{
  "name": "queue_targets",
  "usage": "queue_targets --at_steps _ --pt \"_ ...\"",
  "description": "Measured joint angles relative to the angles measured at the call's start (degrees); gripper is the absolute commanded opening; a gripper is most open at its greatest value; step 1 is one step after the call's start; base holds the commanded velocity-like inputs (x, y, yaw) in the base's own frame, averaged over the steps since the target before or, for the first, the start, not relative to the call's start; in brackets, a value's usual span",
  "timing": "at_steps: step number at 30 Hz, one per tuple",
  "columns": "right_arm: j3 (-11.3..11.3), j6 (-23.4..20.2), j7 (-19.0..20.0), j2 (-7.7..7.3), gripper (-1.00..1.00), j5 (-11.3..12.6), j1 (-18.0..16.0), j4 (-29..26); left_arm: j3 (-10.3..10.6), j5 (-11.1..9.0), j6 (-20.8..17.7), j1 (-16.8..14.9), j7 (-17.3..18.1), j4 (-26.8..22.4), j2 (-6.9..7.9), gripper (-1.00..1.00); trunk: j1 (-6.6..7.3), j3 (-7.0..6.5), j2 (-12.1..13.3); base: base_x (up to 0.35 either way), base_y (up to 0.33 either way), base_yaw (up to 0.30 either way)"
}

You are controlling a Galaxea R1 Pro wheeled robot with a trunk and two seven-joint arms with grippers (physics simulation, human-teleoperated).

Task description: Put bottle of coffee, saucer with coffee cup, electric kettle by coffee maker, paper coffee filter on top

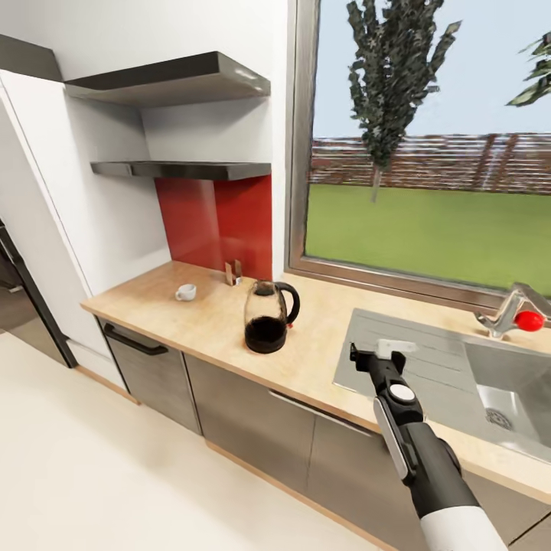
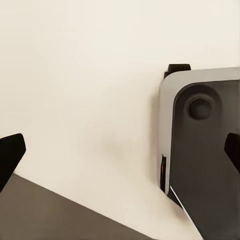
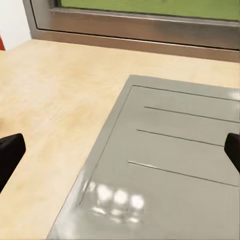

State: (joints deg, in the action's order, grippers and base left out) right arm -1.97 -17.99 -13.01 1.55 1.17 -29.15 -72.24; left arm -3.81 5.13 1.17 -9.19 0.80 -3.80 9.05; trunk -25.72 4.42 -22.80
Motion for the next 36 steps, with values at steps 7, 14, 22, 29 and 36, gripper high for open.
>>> queue_targets --at_steps 7,14,22,29,36 --pt "0.14 -0.03 0.04 0.08 1.0 0.03 -0.02 0.94 0.0 0.04 -0.05 -0.05 -0.01 0.0 0.0 1.0 0.0 0.0 0.0 0.328 0.14 0.0" --pt "-0.32 -0.04 1.34 0.41 1.0 0.06 -0.02 1.0 0.0 0.0 0.01 -0.05 -0.09 -0.01 -0.03 1.0 -0.01 0.0 0.0 0.264 0.176 0.0" --pt "-0.39 -0.05 6.2 0.51 1.0 0.11 -0.03 0.52 0.08 0.03 0.1 0.0 -0.33 0.07 -0.21 1.0 -0.03 0.0 0.01 0.025 0.016 0.0" --pt "-0.39 -0.08 7.53 0.56 1.0 0.11 -0.05 0.45 0.08 -0.01 0.03 -0.01 -0.33 0.08 -0.26 1.0 -0.01 0.0 0.0 0.16 0.033 0.0" --pt "-0.34 -0.06 9.56 0.57 1.0 0.1 -0.05 0.43 0.07 -0.03 0.04 0.0 -0.34 0.08 -0.34 1.0 -0.03 0.0 0.01 0.095 0.024 0.0"
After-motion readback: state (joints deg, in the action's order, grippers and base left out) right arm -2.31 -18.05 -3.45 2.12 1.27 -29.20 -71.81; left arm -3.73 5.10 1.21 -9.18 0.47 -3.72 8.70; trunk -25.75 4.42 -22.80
